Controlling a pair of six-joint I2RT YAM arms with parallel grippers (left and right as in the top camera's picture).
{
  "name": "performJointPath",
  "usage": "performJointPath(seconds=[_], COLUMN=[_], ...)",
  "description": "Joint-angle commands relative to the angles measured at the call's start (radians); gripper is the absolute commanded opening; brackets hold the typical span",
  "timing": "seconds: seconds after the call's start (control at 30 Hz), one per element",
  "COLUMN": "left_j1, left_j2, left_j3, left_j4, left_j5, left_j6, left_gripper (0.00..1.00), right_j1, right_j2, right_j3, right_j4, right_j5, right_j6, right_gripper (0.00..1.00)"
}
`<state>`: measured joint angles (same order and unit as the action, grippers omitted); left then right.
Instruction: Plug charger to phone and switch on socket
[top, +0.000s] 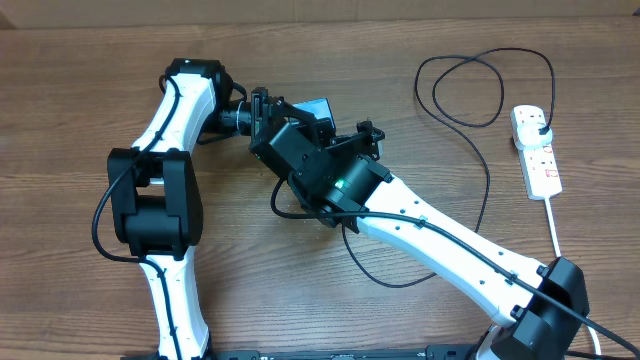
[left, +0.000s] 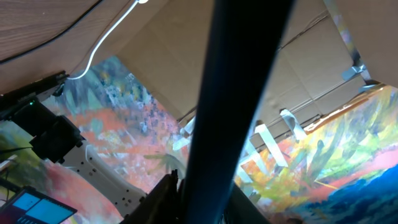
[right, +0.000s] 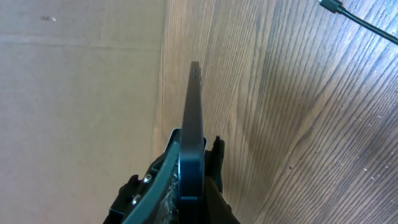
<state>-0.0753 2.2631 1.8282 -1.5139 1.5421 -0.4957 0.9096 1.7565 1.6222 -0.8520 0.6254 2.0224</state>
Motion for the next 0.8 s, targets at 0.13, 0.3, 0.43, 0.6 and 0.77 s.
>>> performJointPath(seconds=[0.13, 0.3, 0.43, 0.6, 0.77], left_j1=[-0.003, -0.003, -0.003, 0.01, 0.023], left_j2=[0.005, 0.005, 0.005, 0.005, -0.002], left_j3=[0.02, 0.02, 0.02, 0.02, 0.021], left_j4=[0.0, 0.001, 0.021, 0.228, 0.271], left_j5=[0.022, 0.021, 0.018, -0.222, -0.379], left_j6=[-0.003, -0.002, 0.009, 0.085, 0.309], left_gripper=[0.08, 0.04, 0.04, 0.05, 0.04], right_j1=[-0.002, -0.002, -0.002, -0.078, -0.349], right_j2=[-0.004, -0.004, -0.02, -0.117, -0.132], right_j3=[0.022, 0.022, 0.023, 0.023, 0.023], right_j4=[0.01, 0.01, 0.002, -0.109, -0.112], right_j5=[0.016, 0.026, 0.109, 0.054, -0.596], right_j6=[0.098, 0.018, -0.168, -0.493, -1.336], right_gripper=[0.05, 0.43, 0.76, 0.9, 1.0])
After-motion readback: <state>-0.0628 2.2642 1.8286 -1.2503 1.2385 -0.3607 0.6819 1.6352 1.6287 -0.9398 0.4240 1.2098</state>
